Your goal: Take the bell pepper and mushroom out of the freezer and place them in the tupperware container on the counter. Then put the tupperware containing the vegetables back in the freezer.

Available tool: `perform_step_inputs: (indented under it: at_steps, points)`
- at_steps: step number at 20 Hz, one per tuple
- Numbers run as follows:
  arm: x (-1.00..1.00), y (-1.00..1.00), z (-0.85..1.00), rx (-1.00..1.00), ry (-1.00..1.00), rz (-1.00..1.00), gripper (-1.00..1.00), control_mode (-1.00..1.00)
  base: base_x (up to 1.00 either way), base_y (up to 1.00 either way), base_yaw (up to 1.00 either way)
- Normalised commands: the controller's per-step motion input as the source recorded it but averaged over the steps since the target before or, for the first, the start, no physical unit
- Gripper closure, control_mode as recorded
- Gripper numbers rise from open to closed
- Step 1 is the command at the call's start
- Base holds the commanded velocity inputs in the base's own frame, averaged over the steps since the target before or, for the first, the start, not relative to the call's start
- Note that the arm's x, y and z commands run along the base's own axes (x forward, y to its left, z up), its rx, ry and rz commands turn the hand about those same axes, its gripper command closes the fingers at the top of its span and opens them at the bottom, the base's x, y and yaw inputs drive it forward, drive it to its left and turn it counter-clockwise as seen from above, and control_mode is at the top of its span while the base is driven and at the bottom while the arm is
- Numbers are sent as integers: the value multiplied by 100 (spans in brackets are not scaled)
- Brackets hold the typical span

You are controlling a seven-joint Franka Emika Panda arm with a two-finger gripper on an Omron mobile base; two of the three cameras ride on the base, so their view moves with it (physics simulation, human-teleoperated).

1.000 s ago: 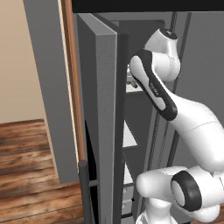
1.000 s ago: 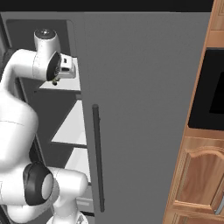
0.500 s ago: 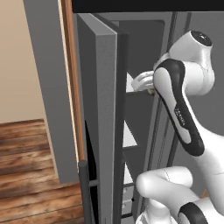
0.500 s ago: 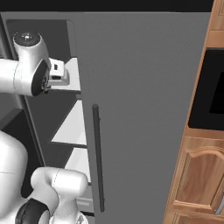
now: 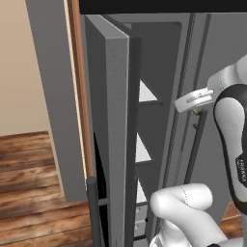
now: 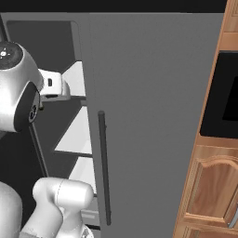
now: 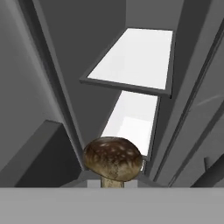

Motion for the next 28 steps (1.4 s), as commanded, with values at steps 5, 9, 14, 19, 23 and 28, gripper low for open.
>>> perform_step_inputs:
  at_steps: [5,9,14,19,23,28]
  points:
    - [-66,-24,7,0,-4,0,100,-100,0,0,0]
    - [-38,-20,4,0,0,0,100,-100,0,0,0]
    - [-1,-2,0,0,0,0,100,-100,0,0,0]
    - [0,0,0,0,0,0,100,-100,0,0,0]
    - [0,0,0,0,0,0,100,-100,0,0,0]
    - [0,0,0,0,0,0,100,100,-61,-15,0]
